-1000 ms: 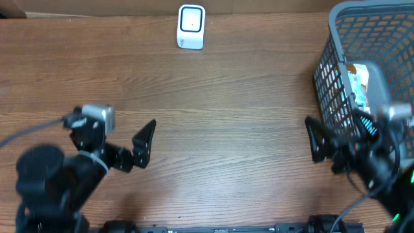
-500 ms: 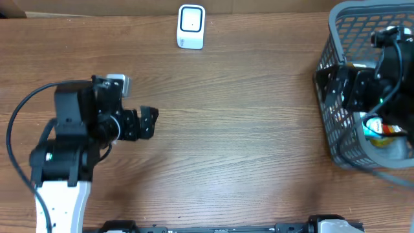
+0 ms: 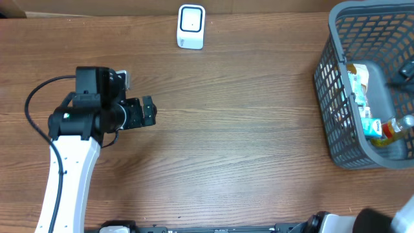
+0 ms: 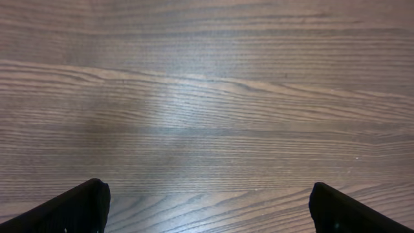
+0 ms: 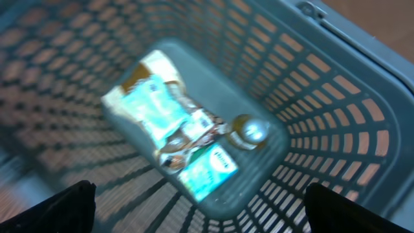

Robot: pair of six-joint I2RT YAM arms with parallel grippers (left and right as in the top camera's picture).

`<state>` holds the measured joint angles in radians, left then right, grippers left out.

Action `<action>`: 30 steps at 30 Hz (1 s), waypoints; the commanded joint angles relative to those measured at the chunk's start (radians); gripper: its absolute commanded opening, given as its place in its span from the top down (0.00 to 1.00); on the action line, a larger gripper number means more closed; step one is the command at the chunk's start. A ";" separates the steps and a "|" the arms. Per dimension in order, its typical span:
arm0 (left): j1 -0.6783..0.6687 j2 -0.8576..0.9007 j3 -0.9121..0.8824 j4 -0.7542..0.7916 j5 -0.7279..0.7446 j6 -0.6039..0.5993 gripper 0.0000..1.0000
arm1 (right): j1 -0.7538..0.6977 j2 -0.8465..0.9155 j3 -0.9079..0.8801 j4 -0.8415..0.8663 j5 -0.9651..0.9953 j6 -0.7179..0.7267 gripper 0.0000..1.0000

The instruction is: Scan the item barcode

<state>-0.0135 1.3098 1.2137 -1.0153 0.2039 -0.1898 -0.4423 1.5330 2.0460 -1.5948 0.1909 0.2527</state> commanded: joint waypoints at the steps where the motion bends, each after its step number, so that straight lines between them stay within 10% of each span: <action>1: 0.002 0.042 0.014 -0.002 -0.012 -0.021 0.00 | -0.060 0.067 0.022 0.014 0.010 0.009 0.00; 19: 0.002 0.249 0.014 0.047 -0.013 -0.020 0.01 | -0.142 0.269 -0.011 0.019 0.002 0.002 0.06; 30: 0.002 0.307 0.014 0.047 -0.013 -0.020 0.01 | -0.057 0.262 0.291 -0.028 -0.486 -0.300 0.19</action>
<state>-0.0135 1.6089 1.2137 -0.9714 0.1970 -0.1936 -0.5522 1.8133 2.2349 -1.6176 -0.0662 0.0891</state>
